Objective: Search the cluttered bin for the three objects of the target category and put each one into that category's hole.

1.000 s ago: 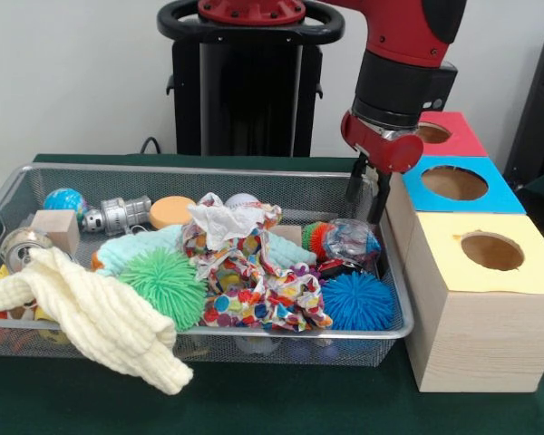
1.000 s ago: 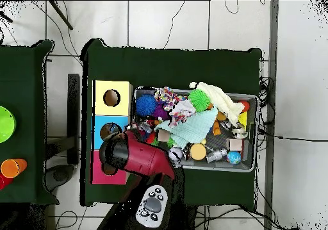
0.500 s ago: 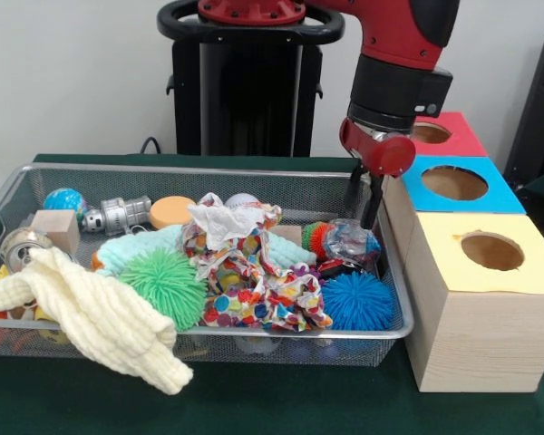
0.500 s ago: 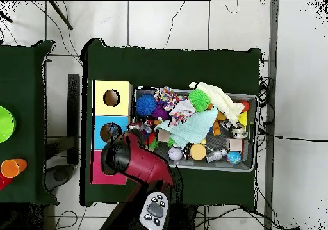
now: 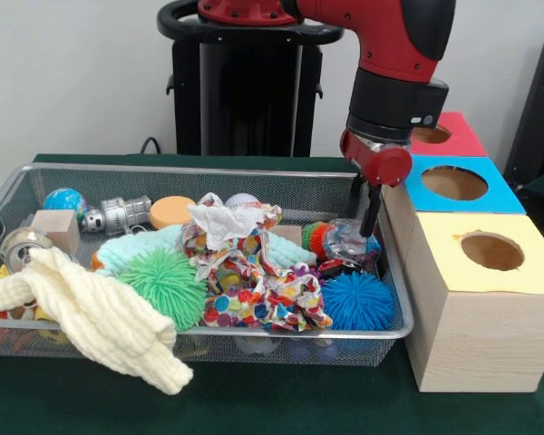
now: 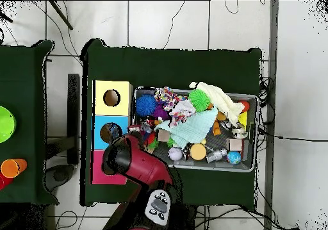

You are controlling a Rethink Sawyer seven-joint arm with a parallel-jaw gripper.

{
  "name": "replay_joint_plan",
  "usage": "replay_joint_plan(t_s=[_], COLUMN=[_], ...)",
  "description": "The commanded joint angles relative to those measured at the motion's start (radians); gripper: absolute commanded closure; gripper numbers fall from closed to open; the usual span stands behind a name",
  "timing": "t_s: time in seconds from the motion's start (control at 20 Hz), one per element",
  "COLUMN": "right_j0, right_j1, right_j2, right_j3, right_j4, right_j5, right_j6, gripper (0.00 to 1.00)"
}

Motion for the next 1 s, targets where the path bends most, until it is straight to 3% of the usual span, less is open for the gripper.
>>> replay_joint_plan(t_s=[0.05, 0.3, 0.85, 0.9, 1.0], right_j0=[-0.042, -0.028, 0.054, 0.055, 0.073], right_j1=[0.053, 0.073, 0.081, 0.084, 0.094], right_j2=[0.131, 0.108, -0.022, -0.031, -0.059], right_j3=[0.038, 0.022, -0.036, -0.046, -0.068], right_j4=[0.063, 0.069, 0.089, 0.074, 0.068], right_j5=[-0.094, -0.076, 0.113, 0.146, 0.198], right_j6=[0.254, 0.224, 0.146, 0.129, 0.126], gripper=[0.00, 0.00, 0.00, 1.00, 1.00])
